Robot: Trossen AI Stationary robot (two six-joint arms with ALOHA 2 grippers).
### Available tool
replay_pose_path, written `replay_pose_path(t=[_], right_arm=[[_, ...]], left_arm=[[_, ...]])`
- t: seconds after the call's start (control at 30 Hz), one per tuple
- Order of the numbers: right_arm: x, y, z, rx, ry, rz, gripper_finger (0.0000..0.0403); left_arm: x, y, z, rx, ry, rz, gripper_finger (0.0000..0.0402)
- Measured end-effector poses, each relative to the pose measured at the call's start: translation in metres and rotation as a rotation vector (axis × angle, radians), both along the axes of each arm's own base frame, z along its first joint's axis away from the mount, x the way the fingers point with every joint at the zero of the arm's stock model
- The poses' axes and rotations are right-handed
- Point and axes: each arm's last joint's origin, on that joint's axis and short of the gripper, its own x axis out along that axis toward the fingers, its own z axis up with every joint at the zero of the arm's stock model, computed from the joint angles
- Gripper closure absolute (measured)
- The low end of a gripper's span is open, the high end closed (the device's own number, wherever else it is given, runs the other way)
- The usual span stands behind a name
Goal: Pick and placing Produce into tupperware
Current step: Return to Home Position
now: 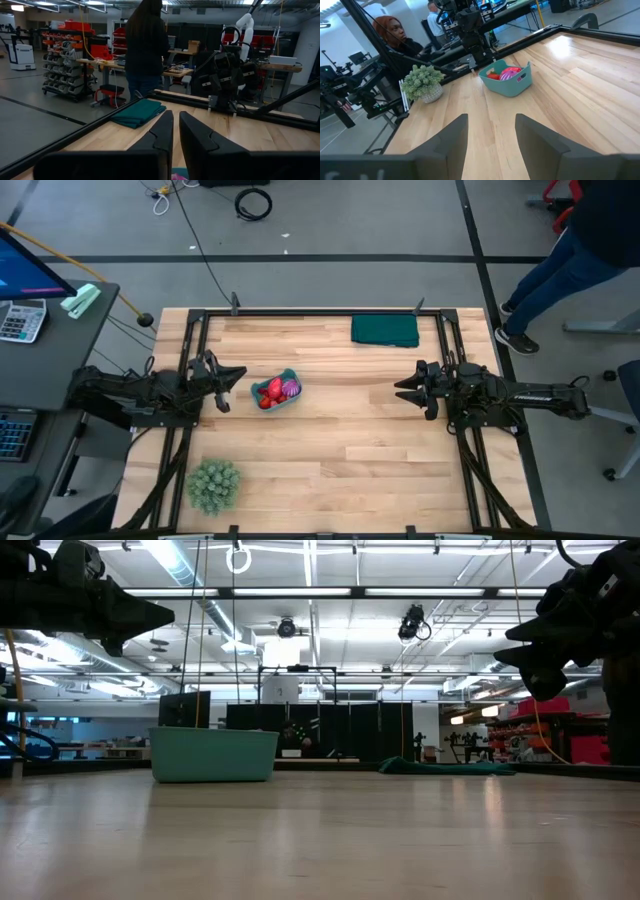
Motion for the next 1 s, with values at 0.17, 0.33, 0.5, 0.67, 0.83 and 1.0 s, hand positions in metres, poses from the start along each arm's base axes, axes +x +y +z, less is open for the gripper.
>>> replay_pose_path(t=[0.17,0.33,0.5,0.67,0.83,1.0], right_arm=[[0.0000,0.0000,0.0000,0.000,0.000,0.000,0.0230],[0.0000,0.0000,0.0000,0.000,0.000,0.000,0.0230],[0.0000,0.0000,0.0000,0.000,0.000,0.000,0.0230],[0.0000,0.0000,0.0000,0.000,0.000,0.000,0.0230],[0.0000,0.0000,0.0000,0.000,0.000,0.000,0.0230],[0.0000,0.0000,0.0000,0.000,0.000,0.000,0.0230]], left_arm=[[0.0000,0.0000,0.0000,0.000,0.000,0.000,0.0368],[0.0000,0.0000,0.0000,0.000,0.000,0.000,0.0376],[0.0000,0.0000,0.0000,0.000,0.000,0.000,0.0378],[0.0000,0.0000,0.0000,0.000,0.000,0.000,0.0370],[0.0000,0.0000,0.0000,0.000,0.000,0.000,0.0365],[0.0000,0.0000,0.0000,0.000,0.000,0.000,0.0373]])
